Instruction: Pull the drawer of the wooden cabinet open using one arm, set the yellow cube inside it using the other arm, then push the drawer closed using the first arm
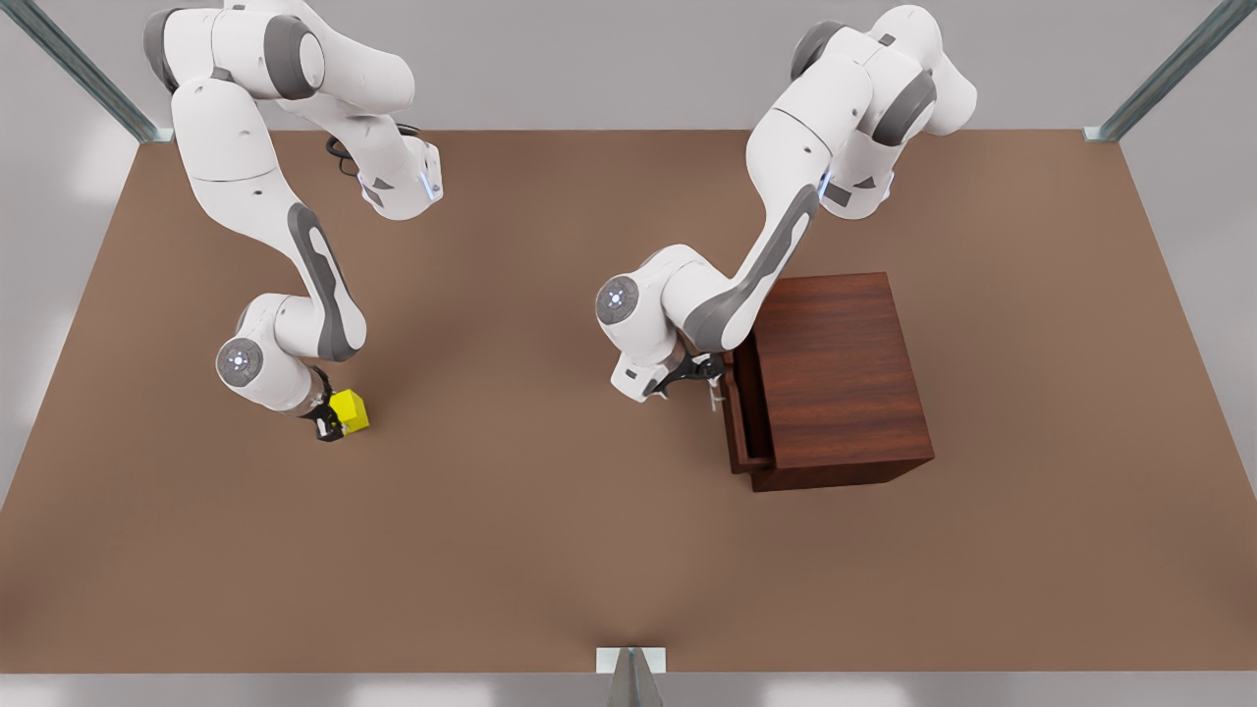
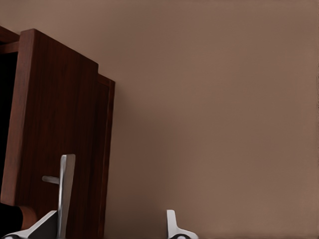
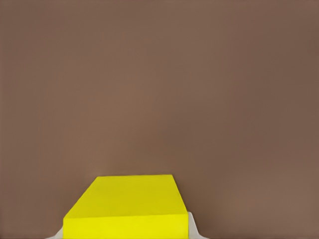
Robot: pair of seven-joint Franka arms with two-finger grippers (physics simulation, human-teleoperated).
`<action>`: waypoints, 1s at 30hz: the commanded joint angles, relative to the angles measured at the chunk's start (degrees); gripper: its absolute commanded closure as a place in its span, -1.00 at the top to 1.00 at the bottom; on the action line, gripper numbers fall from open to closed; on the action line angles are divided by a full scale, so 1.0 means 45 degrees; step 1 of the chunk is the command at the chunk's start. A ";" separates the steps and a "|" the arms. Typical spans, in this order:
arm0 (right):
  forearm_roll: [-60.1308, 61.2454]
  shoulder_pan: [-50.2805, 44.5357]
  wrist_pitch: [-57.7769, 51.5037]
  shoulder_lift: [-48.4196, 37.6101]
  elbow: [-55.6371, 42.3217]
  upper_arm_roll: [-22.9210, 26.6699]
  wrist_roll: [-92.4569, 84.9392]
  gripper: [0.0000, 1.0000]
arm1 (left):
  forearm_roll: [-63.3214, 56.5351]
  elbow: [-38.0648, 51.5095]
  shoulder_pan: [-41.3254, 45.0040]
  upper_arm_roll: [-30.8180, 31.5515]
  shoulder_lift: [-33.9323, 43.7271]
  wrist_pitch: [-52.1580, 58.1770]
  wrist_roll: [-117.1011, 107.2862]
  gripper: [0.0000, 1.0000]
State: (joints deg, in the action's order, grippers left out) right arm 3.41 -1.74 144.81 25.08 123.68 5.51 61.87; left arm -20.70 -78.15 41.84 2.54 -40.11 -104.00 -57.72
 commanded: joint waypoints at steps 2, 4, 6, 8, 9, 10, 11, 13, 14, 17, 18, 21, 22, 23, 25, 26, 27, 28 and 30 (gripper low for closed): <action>-0.0015 0.0405 0.0066 -0.0027 -0.0005 -0.0384 0.0215 0.54 | 0.0148 0.0003 0.0019 0.0022 -0.0013 -0.0327 -0.0376 1.00; -0.0015 0.0660 0.0047 -0.0047 -0.0005 -0.0638 0.0293 0.48 | 0.0324 0.0003 0.0019 0.0022 -0.0013 -0.0639 -0.0513 1.00; -0.0015 0.0660 0.0008 -0.0144 -0.0024 -0.0638 0.0313 0.44 | 0.0324 0.0003 0.0038 0.0041 -0.0013 -0.0659 -0.0552 1.00; 0.0024 0.0660 -0.0031 -0.0320 -0.0063 -0.0677 0.0410 0.36 | 0.0324 0.0003 0.0038 0.0061 -0.0013 -0.0659 -0.0630 1.00; 0.0063 0.0640 -0.0148 -0.0632 -0.0083 -0.0716 0.0410 0.36 | 0.0324 0.0003 0.0077 0.0100 -0.0013 -0.0659 -0.0649 1.00; 0.0083 0.0640 -0.0383 -0.0945 -0.0199 -0.0794 0.0449 0.36 | 0.0324 0.0003 0.0117 0.0100 -0.0013 -0.0659 -0.0669 1.00; 0.0102 0.0621 -0.0792 -0.1140 -0.0492 -0.0833 0.0761 0.36 | 0.0324 0.0023 0.0117 0.0100 -0.0013 -0.0659 -0.0689 1.00; 0.0102 0.0582 -0.1320 -0.1394 -0.1078 -0.0970 0.0762 0.32 | 0.0363 0.0491 0.0312 0.0139 -0.0052 -0.0659 -0.1410 1.00; 0.0083 0.0543 -0.1437 -0.1473 -0.1332 -0.0990 0.0762 0.32 | 0.1005 0.1076 0.0312 0.0334 -0.0033 -0.0659 -0.2132 1.00; 0.0083 0.0543 -0.3233 -0.1512 -0.2933 -0.1341 0.0762 0.32 | 0.1867 0.1936 0.0312 0.0393 0.0241 0.0374 -0.2974 1.00; 0.0102 0.0523 -0.3877 -0.1492 -0.3441 -0.1439 0.0801 0.32 | 0.1750 0.1957 0.0312 0.0335 0.0436 0.1369 -0.1712 1.00; 0.0102 0.0348 -0.5225 -0.1492 -0.4515 -0.1537 0.0898 0.32 | 0.1687 0.1703 -0.0816 0.0256 0.1721 0.3848 0.3501 1.00; 0.0102 0.0114 -0.5869 -0.1473 -0.5100 -0.1556 0.1209 0.32 | 0.3015 0.1703 -0.2436 0.0237 0.3030 0.5352 0.6490 1.00; 0.0102 -0.0120 -0.6144 -0.1473 -0.5375 -0.1576 0.1521 0.32 | 0.3583 0.1703 -0.3433 0.0217 0.3714 0.6212 0.7956 1.00; 0.0044 -0.0921 -0.7197 -0.1375 -0.6467 -0.1576 0.2888 0.31 | 0.4795 0.0945 -0.6266 0.0217 0.5490 0.7194 1.1592 1.00; 0.0024 -0.1409 -0.7609 -0.1336 -0.6957 -0.1576 0.3709 0.31 | 0.5088 -0.2215 -0.6817 0.0198 0.7930 0.4408 1.1889 1.00; 0.0024 -0.2035 -0.8389 -0.0985 -0.7874 -0.1576 0.4881 0.31 | 0.5265 -0.4080 -0.6817 0.0217 0.9031 0.2563 1.1889 1.00; 0.0063 -0.2523 -0.9073 -0.0614 -0.8792 -0.1557 0.5780 0.31 | 0.5265 -0.3728 -0.7032 -0.0017 0.8913 0.2739 1.1889 1.00; 0.0063 -0.3304 -1.0109 -0.0087 -1.0023 -0.1537 0.7655 0.31 | 0.5051 -0.3045 -0.7090 0.0002 0.8406 0.3676 1.1753 1.00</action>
State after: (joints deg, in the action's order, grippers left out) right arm 3.84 -15.76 111.48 24.20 80.05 -1.44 71.20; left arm 0.21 -90.95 4.16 2.52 -3.03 -88.34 -39.02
